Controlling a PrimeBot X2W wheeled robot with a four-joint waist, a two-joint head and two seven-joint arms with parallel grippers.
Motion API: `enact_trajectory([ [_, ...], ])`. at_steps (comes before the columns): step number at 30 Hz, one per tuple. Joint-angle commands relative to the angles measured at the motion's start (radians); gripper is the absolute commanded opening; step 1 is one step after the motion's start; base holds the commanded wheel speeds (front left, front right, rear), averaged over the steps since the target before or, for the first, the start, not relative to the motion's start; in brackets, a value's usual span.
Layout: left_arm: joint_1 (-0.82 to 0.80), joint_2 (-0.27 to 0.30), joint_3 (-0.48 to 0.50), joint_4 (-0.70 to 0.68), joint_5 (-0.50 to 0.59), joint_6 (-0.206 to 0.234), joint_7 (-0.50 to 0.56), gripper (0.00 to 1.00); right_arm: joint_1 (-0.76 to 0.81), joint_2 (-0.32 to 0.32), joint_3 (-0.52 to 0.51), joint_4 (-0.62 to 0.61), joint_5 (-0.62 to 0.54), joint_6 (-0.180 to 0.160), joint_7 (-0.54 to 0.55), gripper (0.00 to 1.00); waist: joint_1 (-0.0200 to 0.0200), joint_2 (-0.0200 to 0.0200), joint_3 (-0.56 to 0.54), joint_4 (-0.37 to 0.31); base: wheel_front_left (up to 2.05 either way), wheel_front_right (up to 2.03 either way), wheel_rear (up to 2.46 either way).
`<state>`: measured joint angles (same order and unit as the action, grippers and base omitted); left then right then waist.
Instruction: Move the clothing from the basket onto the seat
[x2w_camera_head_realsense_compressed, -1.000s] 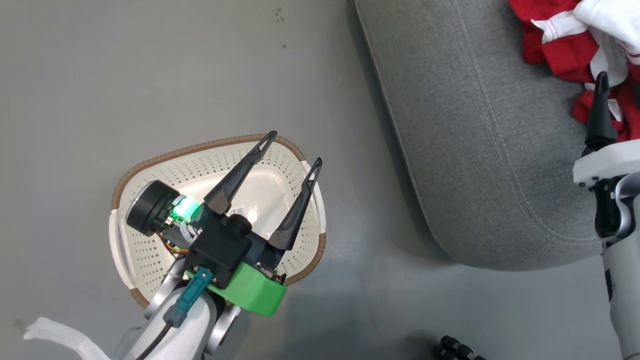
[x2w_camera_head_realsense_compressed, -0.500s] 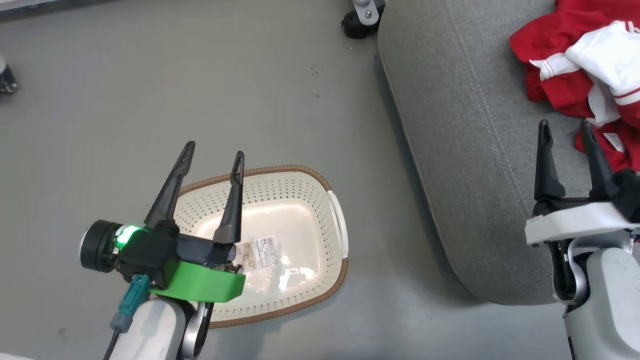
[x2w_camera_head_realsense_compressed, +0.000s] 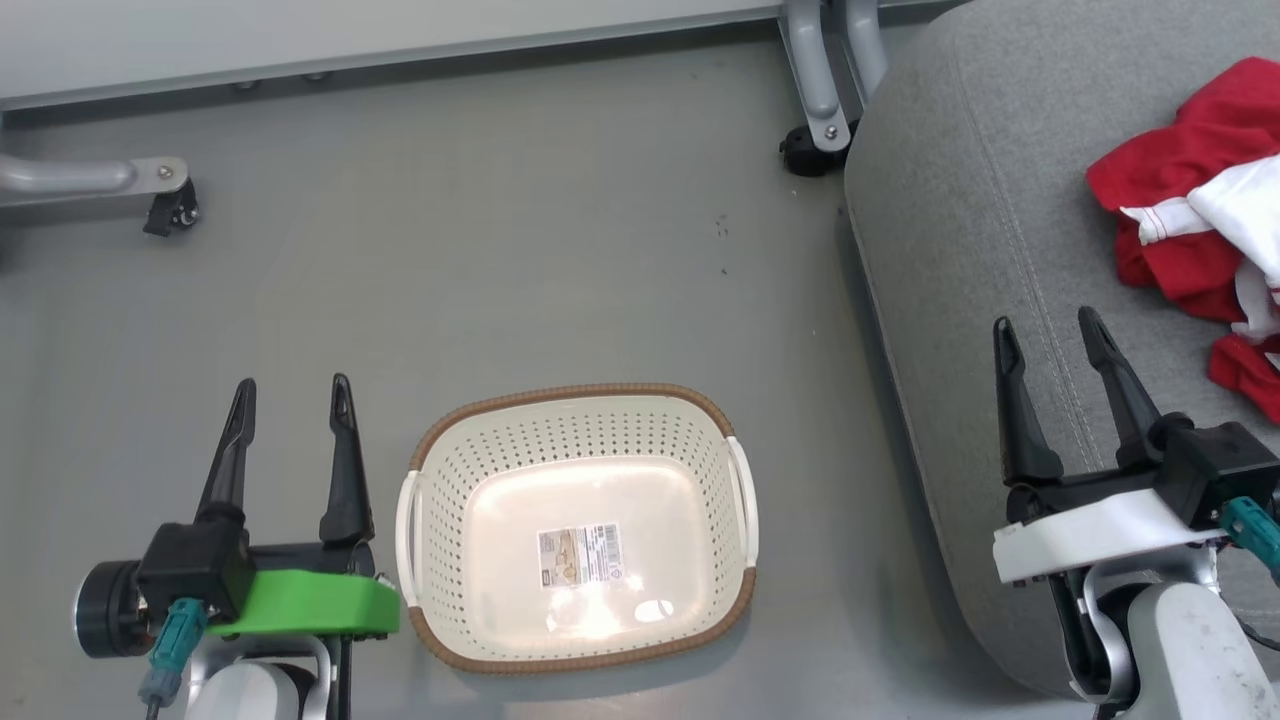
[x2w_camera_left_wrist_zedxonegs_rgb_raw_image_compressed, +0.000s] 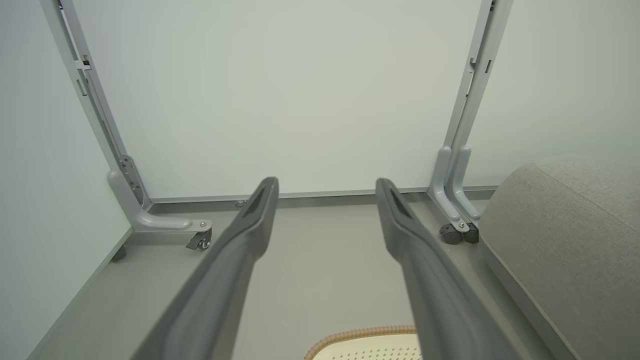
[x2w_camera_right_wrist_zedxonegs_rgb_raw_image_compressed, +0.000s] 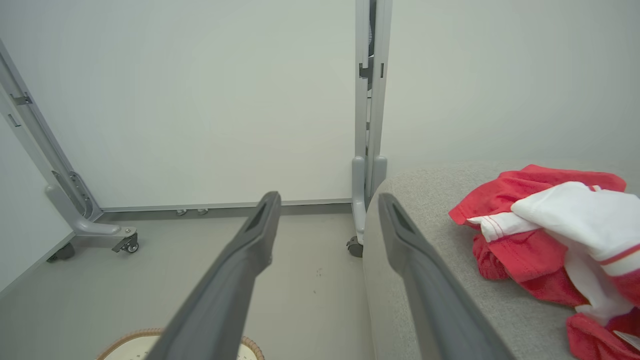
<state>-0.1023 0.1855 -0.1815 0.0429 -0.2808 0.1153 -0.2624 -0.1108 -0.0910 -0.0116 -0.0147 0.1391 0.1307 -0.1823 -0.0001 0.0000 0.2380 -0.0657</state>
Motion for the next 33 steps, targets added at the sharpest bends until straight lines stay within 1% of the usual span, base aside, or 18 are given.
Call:
enact_trajectory([
  [1,0.022,-0.003,0.012,0.005,0.009,-0.002,-0.003,1.00,0.025,0.000,0.005,-0.014,-0.007,0.000,0.009,1.00,0.0001,0.0000,-0.040,0.031,0.00,0.00,0.00],
  [8,0.098,-0.021,0.038,0.019,0.036,-0.026,-0.003,1.00,0.092,0.009,0.021,-0.059,-0.014,0.000,0.047,1.00,0.0001,0.0000,-0.093,0.042,0.00,0.00,0.00],
  [18,0.167,-0.039,0.059,0.049,0.071,-0.054,-0.003,1.00,0.164,0.018,0.027,-0.079,-0.002,0.000,0.083,1.00,0.0001,0.0000,-0.161,0.040,0.00,0.00,0.00],
  [33,0.209,-0.055,0.080,0.082,0.089,-0.078,-0.003,1.00,0.234,0.030,0.026,-0.101,-0.010,0.000,0.109,1.00,0.0001,0.0000,-0.205,0.037,0.00,0.00,0.00],
])
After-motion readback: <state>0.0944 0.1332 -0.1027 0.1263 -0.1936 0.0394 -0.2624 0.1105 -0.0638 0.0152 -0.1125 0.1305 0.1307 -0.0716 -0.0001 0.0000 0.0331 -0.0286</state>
